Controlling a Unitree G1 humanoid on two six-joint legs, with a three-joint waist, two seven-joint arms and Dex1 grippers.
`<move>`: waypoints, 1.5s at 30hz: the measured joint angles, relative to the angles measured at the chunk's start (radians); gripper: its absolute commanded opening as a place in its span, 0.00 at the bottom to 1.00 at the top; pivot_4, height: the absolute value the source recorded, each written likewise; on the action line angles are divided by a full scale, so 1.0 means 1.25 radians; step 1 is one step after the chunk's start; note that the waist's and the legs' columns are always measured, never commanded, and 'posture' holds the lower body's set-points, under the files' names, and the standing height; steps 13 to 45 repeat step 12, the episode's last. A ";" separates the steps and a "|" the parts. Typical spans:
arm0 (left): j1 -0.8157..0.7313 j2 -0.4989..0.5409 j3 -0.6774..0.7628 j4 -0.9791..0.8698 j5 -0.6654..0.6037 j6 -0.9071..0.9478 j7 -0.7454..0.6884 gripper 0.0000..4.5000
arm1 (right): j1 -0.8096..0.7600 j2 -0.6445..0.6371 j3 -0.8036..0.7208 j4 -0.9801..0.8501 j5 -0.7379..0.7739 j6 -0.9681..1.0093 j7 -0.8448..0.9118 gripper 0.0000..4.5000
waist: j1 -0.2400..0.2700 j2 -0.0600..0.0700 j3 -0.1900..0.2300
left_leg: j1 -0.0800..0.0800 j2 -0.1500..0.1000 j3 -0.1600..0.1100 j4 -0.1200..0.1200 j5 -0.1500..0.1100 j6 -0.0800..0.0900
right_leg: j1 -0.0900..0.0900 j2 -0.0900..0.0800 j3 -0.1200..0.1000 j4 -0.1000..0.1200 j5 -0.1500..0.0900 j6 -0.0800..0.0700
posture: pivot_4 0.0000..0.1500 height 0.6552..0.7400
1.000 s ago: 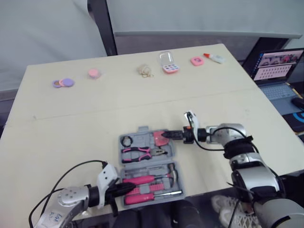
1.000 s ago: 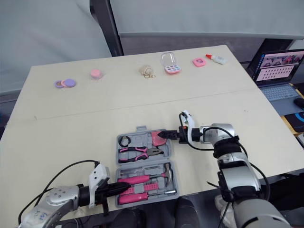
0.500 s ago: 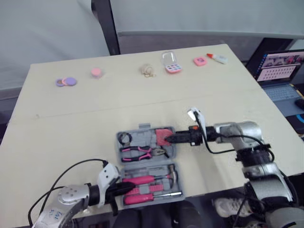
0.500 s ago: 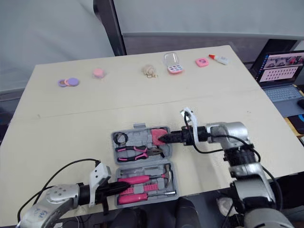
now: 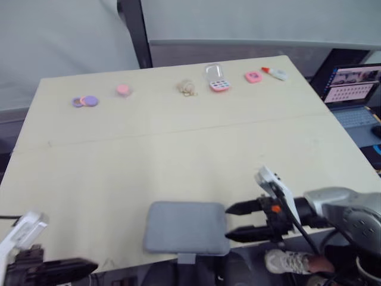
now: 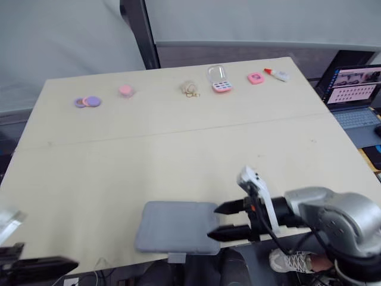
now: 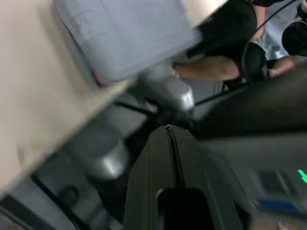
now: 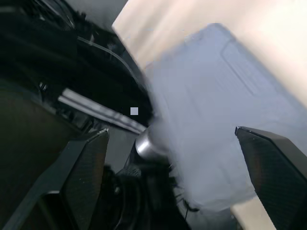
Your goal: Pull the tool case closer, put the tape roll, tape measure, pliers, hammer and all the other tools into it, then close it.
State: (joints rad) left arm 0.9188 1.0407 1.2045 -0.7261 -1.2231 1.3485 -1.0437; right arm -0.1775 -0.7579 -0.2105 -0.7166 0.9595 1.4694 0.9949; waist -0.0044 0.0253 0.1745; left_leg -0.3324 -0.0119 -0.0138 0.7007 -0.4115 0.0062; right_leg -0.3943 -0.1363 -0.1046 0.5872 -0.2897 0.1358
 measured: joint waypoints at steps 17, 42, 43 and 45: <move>-0.317 0.026 -0.439 0.158 0.312 -0.338 -0.003 0.00 | 0.295 -0.093 -0.175 -0.085 -0.038 -0.196 -0.058 0.99 | 0.019 -0.005 -0.001 | -0.001 0.004 0.000 -0.002 -0.001 0.000 | -0.003 0.004 0.002 0.006 -0.002 -0.004 | 1.00 1.00; -0.317 0.026 -0.439 0.158 0.312 -0.338 -0.003 0.00 | 0.295 -0.093 -0.175 -0.085 -0.038 -0.196 -0.058 0.99 | 0.019 -0.005 -0.001 | -0.001 0.004 0.000 -0.002 -0.001 0.000 | -0.003 0.004 0.002 0.006 -0.002 -0.004 | 1.00 1.00; -0.317 0.026 -0.439 0.158 0.312 -0.338 -0.003 0.00 | 0.295 -0.093 -0.175 -0.085 -0.038 -0.196 -0.058 0.99 | 0.019 -0.005 -0.001 | -0.001 0.004 0.000 -0.002 -0.001 0.000 | -0.003 0.004 0.002 0.006 -0.002 -0.004 | 1.00 1.00; -0.317 0.026 -0.439 0.158 0.312 -0.338 -0.003 0.00 | 0.295 -0.093 -0.175 -0.085 -0.038 -0.196 -0.058 0.99 | 0.019 -0.005 -0.001 | -0.001 0.004 0.000 -0.002 -0.001 0.000 | -0.003 0.004 0.002 0.006 -0.002 -0.004 | 1.00 1.00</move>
